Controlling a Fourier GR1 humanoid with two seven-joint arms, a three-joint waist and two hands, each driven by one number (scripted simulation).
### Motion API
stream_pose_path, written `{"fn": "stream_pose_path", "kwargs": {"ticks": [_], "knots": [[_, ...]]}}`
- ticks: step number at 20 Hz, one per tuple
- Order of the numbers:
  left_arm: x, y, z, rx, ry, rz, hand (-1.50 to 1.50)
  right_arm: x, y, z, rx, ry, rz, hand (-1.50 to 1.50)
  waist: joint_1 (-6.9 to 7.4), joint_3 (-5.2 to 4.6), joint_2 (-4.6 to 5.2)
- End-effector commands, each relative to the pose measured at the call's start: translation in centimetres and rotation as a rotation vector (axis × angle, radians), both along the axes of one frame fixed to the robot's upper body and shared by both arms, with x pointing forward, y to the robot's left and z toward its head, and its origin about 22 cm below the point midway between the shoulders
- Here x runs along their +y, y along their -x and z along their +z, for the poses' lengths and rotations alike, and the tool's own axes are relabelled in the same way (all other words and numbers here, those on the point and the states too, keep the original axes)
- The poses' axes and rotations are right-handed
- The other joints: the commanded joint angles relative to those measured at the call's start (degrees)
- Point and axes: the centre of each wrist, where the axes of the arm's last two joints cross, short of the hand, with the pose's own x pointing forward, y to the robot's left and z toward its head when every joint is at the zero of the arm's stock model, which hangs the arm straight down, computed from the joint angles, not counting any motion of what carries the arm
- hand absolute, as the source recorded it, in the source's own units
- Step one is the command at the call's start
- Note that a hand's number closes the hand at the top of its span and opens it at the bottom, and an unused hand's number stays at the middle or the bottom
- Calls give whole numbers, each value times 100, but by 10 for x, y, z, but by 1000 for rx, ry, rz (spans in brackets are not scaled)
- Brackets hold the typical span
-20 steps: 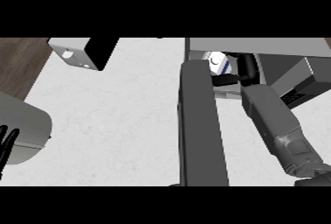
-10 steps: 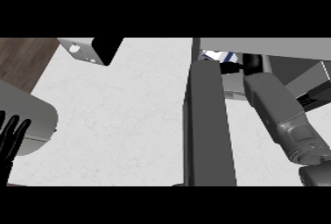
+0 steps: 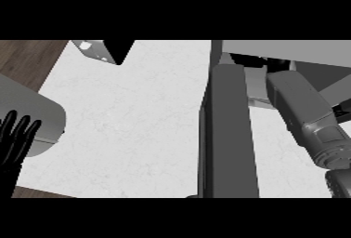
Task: Pick up the milk, place it into the microwave and close the microwave
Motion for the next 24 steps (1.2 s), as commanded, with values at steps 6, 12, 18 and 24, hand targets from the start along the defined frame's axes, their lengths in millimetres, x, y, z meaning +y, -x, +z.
{"fn": "stream_pose_path", "kwargs": {"ticks": [6,12,18,24], "knots": [[-8,-9,4,-11,-45,-8,-150,-1,0,-2,-27,175,-133,-150,189,8,88],[-16,-20,6,0,-68,-50,-150,15,-1,-3,72,59,-20,-150,167,28,102],[-25,-23,3,-7,-54,-59,-150,20,-1,-3,108,-47,71,-150,160,25,81],[-35,-28,6,-12,-67,-61,-150,19,2,-10,139,-52,66,-150,95,21,35]]}}
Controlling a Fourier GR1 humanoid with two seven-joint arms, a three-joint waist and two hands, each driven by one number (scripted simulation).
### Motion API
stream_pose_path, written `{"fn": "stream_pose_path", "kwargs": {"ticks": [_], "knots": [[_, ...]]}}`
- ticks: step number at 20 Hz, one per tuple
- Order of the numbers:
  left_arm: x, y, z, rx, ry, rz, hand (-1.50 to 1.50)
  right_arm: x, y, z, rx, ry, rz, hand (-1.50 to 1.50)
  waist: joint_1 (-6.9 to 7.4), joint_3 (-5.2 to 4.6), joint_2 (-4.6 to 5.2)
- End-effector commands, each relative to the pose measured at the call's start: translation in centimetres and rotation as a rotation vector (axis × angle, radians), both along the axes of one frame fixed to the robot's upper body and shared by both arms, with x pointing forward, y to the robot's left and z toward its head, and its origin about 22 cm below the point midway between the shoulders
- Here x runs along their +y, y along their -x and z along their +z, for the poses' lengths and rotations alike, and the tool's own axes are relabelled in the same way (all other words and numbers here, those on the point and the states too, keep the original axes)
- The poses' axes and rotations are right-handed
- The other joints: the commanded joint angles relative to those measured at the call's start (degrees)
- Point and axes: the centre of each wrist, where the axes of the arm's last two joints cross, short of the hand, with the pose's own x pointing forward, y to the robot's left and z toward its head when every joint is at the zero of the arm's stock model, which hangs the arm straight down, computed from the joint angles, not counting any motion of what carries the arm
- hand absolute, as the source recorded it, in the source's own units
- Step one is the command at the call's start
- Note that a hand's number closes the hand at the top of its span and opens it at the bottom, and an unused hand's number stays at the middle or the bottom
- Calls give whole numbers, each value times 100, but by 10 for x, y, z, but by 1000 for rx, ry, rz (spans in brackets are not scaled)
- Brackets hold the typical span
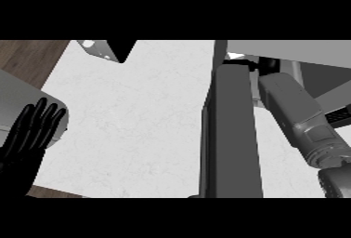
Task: Pick up the milk, place it into the microwave and close the microwave
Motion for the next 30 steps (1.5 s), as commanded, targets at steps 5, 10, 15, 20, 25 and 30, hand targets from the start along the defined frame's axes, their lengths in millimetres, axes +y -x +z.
{"fn": "stream_pose_path", "kwargs": {"ticks": [5,10,15,20,25,30], "knots": [[-7,-2,3,-12,-18,-5,-150,-16,5,-9,17,-24,3,-150,-64,-1,-56],[-18,-1,-7,27,-7,-26,-150,-28,7,-11,12,-21,6,-150,-130,-7,-82],[-29,6,-4,16,-6,-47,-150,-37,11,-17,34,-68,70,-150,-182,-2,-159],[-34,6,-12,5,-3,-33,-150,-47,21,-34,32,-106,97,-150,-302,-7,-190],[-37,-2,-19,27,-19,-56,-150,-34,26,-48,24,-146,112,-150,-401,-12,-205],[-40,-2,-30,75,-9,-81,-150,-18,41,-75,26,-235,202,-150,-540,-17,-285]]}}
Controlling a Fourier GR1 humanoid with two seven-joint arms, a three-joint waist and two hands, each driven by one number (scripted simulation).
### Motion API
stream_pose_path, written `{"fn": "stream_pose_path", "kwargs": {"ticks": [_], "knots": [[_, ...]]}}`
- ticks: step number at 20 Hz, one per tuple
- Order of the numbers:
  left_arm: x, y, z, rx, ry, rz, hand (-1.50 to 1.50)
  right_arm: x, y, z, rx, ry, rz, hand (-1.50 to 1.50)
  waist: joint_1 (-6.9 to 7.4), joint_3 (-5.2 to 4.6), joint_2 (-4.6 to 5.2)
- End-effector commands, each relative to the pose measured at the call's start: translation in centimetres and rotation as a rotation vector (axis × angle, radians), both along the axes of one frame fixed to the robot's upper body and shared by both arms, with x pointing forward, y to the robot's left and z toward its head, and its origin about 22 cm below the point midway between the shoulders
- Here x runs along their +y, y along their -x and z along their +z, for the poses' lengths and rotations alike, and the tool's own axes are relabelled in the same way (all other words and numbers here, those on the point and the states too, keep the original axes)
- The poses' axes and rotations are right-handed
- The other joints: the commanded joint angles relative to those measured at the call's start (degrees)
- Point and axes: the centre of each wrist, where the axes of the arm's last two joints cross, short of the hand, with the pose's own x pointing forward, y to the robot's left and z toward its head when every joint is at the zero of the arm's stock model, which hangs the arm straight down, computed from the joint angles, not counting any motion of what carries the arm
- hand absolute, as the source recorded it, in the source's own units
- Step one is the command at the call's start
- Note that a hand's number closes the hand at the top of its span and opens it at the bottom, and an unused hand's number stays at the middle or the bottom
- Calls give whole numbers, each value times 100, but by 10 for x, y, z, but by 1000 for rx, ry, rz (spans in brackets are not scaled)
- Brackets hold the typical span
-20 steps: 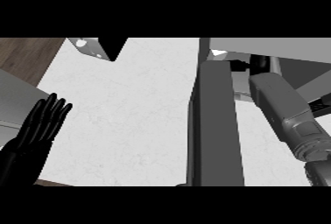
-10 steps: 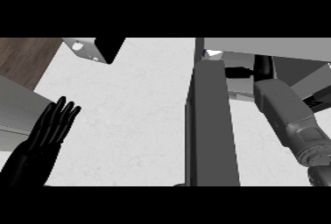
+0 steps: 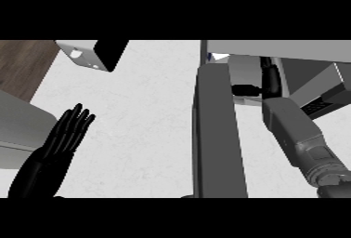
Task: Pick up the milk, place it into the microwave and close the microwave
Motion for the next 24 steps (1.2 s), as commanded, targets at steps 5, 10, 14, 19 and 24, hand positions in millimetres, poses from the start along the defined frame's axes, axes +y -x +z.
{"fn": "stream_pose_path", "kwargs": {"ticks": [5,10,14,19,24], "knots": [[-17,-15,-4,41,-13,-97,-150,-6,20,-29,-1,-143,117,-150,-224,-6,-87],[-40,-25,-16,63,-87,-202,-150,-2,31,-45,1,-200,161,-150,-395,-16,-166],[-48,-28,-19,82,-126,-289,150,-1,46,-63,-7,-207,154,-150,-462,-21,-211],[-52,-37,-25,83,-158,-297,150,-23,70,-81,-33,-209,197,-150,-542,-28,-252],[-61,-46,-37,89,-231,-284,150,-26,110,-109,-7,-219,198,-150,-652,-35,-290]]}}
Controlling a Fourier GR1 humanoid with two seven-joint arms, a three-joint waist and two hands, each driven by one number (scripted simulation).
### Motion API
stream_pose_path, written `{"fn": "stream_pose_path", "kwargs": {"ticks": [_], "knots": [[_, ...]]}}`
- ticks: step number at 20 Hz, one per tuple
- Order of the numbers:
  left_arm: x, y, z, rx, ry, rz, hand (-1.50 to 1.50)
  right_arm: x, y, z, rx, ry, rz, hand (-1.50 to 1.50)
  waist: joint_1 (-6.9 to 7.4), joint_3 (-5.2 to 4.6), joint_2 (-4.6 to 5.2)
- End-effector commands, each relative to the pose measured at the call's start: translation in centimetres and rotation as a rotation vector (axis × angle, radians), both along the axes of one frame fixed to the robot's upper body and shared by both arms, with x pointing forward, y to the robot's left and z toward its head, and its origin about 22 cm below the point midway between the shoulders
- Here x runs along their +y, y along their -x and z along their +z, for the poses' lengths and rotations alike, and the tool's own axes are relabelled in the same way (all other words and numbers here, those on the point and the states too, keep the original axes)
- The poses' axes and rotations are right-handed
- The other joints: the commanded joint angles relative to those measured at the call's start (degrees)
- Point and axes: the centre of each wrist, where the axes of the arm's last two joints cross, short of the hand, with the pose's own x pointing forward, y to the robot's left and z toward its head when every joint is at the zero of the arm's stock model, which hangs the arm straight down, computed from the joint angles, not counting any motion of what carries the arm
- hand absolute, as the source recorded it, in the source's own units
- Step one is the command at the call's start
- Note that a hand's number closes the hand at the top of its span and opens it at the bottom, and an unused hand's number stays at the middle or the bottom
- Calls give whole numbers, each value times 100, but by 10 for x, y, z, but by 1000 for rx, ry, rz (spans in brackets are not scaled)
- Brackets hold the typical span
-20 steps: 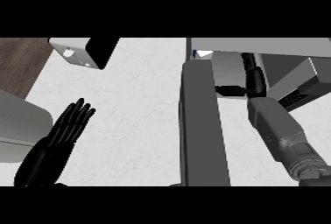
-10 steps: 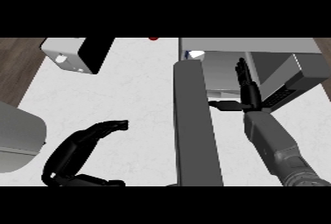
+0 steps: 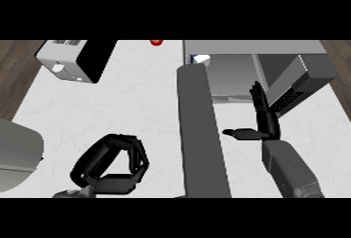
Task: Pick up the milk, place it into the microwave and close the microwave
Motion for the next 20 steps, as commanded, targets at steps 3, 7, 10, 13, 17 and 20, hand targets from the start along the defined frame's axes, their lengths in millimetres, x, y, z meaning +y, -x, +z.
{"fn": "stream_pose_path", "kwargs": {"ticks": [3,7,10,13,17,20], "knots": [[-33,-13,-7,12,-122,-81,150,-37,31,-7,19,35,33,-150,-176,-10,-47],[-58,-19,-28,43,-183,-173,150,-44,54,-10,3,3,56,-150,-226,-13,-39],[-68,-13,-49,59,-189,-207,150,-36,74,-4,-38,18,51,-150,-218,-17,-38],[-87,0,-71,105,-169,-254,150,-47,82,18,-58,11,32,-150,-237,-19,-29],[-114,-2,-61,78,-201,-317,150,-80,115,43,-71,12,29,-150,-273,-16,-27],[-135,12,-84,70,-272,-356,150,-62,130,51,-105,-2,-13,-150,-236,-13,5]]}}
